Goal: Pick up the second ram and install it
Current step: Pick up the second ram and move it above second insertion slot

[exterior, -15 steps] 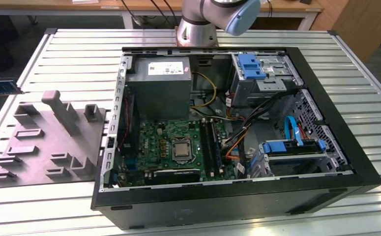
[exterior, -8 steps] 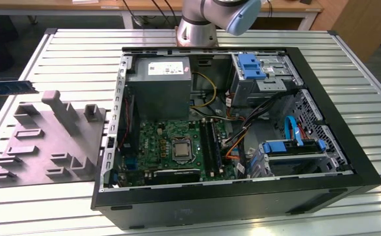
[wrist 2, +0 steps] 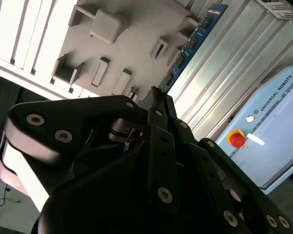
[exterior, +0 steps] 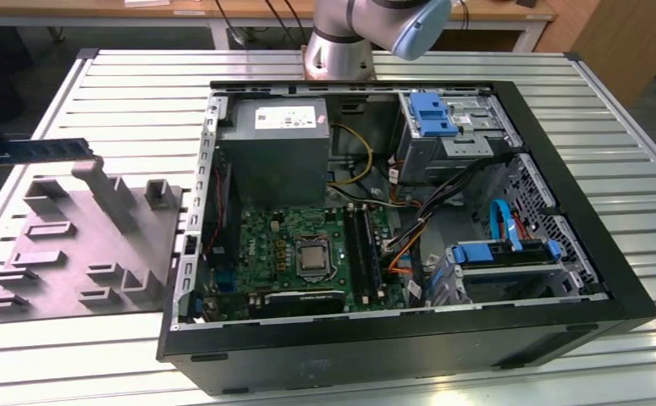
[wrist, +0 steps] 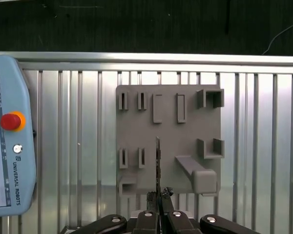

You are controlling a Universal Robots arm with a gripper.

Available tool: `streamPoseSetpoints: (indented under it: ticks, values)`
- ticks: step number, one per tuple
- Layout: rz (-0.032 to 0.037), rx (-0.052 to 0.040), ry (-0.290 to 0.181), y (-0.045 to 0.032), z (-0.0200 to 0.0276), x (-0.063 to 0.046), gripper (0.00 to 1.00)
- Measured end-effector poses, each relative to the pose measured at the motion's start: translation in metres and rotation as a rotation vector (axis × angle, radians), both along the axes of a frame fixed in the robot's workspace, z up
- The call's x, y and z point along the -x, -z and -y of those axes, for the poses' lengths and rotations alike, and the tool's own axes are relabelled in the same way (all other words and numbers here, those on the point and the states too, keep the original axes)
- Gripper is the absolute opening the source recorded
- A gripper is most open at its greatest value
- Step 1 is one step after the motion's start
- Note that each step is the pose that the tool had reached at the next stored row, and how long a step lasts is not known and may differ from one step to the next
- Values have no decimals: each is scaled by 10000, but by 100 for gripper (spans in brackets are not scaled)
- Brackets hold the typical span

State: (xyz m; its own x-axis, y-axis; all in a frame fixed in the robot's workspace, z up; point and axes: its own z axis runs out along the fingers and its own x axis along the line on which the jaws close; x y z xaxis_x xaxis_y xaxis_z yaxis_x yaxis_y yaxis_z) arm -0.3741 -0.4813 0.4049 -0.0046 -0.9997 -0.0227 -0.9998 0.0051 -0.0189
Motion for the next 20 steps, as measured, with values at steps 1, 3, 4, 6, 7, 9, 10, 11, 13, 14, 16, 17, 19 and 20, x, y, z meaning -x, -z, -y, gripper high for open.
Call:
streamPoseSetpoints:
  ticks: [1,3,4,6,7,9,10,11,13,14,16,17,19,20]
  values:
    - [0,1,-1,0,0,-38,14]
    - [-1,1,-1,-1,0,-108,14]
    - [0,0,-1,0,0,-137,14]
    - [0,-1,-1,0,0,-191,14]
    - [0,0,-1,0,0,-216,14]
    - [-1,0,-1,-1,0,-266,14]
    - [0,-1,-1,0,0,-288,14]
    - [0,-1,0,0,0,-311,14]
    - [0,-1,-1,0,0,-357,14]
    - [0,-1,-1,0,0,-381,14]
    - [0,-1,-1,0,0,-433,14]
    - [-1,0,-1,0,0,-460,14]
    - [0,-5,-1,0,0,-506,14]
    - [1,-14,0,1,0,-528,14]
